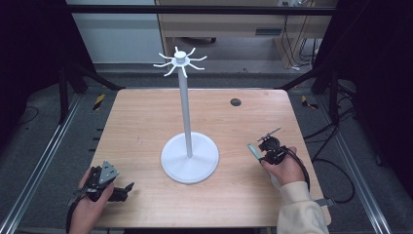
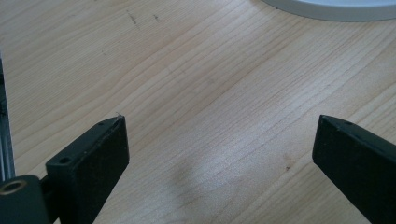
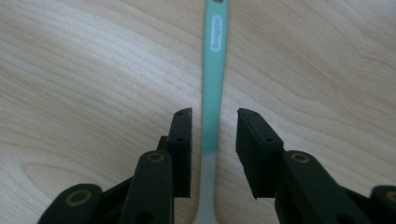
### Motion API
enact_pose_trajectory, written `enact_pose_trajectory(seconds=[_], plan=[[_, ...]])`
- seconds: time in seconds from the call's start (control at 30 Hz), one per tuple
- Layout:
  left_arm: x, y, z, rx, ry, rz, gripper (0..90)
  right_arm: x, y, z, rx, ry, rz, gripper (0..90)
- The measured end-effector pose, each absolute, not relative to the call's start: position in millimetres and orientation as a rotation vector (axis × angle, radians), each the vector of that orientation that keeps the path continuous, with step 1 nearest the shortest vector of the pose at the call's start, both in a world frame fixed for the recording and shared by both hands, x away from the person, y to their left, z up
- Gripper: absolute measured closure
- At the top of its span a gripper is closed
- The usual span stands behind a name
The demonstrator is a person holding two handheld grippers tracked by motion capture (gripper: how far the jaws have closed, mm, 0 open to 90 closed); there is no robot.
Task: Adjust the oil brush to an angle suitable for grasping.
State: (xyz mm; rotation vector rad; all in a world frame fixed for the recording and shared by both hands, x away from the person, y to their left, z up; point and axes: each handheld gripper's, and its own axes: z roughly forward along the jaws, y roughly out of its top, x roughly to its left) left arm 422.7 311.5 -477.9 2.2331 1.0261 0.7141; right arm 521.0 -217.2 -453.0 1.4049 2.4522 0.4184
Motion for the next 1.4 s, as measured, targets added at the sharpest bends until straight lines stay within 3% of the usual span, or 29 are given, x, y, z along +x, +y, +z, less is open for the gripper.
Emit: enact_pose_trajectory(seconds=[1.4], plan=[[423,311,-478,2.241,1.023,0.712,3.3,523,-221,-468,1.469,2.556,0.326,75.9]])
